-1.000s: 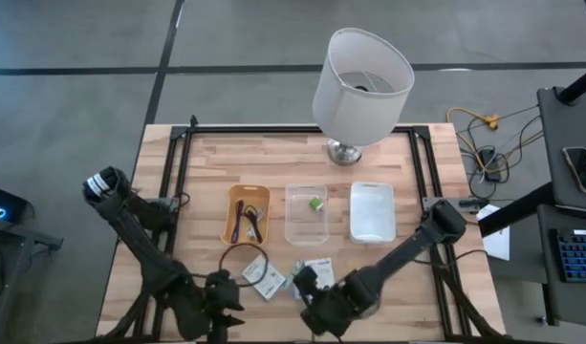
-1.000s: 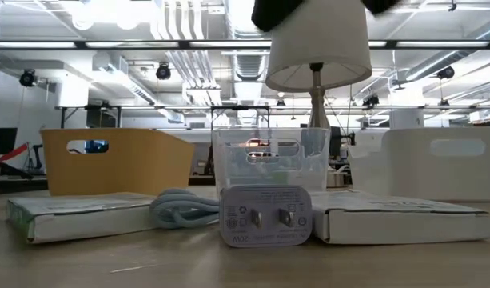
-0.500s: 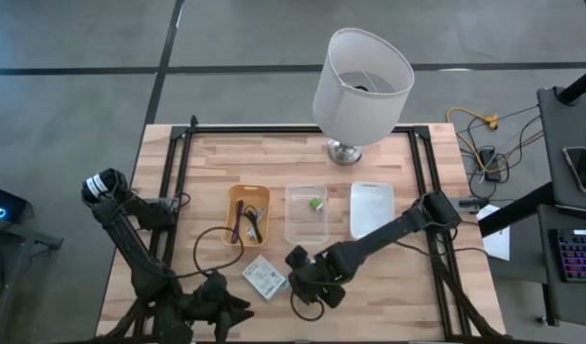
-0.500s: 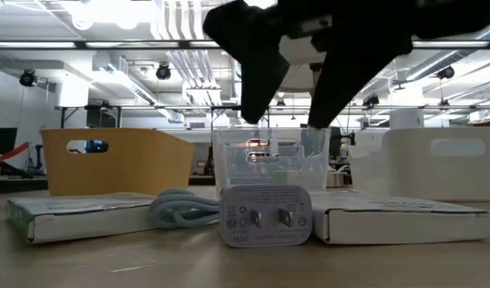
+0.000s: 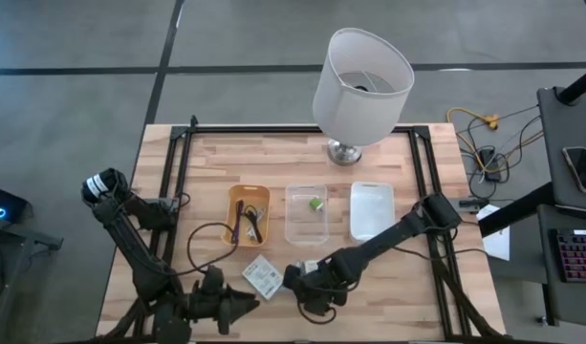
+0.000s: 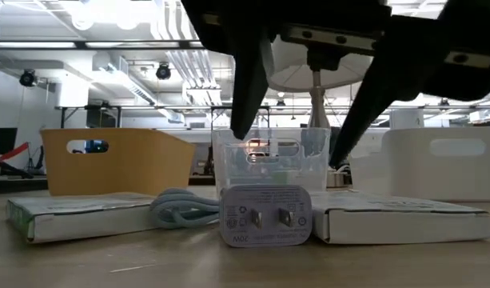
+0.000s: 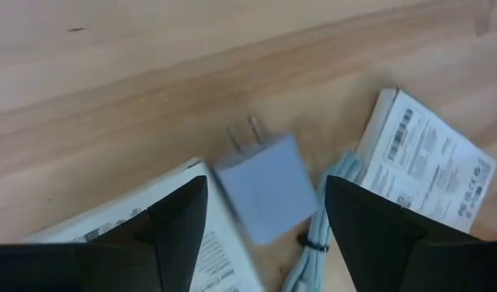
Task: Pick and place items into bin
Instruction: Put the white charger adapter into the white transparent bin
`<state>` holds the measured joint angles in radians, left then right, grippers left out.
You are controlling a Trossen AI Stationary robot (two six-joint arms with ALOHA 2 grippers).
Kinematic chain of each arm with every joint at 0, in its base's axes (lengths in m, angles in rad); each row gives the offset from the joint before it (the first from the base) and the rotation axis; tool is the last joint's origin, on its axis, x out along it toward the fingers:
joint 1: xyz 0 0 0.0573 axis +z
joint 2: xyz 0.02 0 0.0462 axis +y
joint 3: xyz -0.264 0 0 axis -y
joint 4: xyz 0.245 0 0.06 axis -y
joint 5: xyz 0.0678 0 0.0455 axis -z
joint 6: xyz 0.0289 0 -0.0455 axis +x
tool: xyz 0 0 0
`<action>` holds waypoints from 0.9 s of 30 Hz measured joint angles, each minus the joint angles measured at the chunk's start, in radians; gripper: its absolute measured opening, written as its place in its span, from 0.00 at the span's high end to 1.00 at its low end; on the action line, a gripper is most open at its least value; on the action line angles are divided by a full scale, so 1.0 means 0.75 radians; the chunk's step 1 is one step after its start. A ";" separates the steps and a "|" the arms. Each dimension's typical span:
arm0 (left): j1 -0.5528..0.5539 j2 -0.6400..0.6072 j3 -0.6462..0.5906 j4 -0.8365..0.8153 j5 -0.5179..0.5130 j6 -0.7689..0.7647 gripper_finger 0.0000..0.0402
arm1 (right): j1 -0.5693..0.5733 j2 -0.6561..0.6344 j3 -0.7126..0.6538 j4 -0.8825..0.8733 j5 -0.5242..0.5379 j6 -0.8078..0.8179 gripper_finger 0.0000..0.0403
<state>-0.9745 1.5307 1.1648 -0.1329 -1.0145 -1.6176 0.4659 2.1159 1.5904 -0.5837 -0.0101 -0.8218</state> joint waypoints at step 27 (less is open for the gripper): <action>0.008 0.001 -0.003 0.036 -0.101 0.045 0.64 | -0.056 0.028 0.011 0.103 -0.102 1.258 0.42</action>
<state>-0.9684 1.5311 1.1629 -0.1058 -1.0904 -1.5842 0.4240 2.1366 1.5990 -0.5064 -0.0862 0.1215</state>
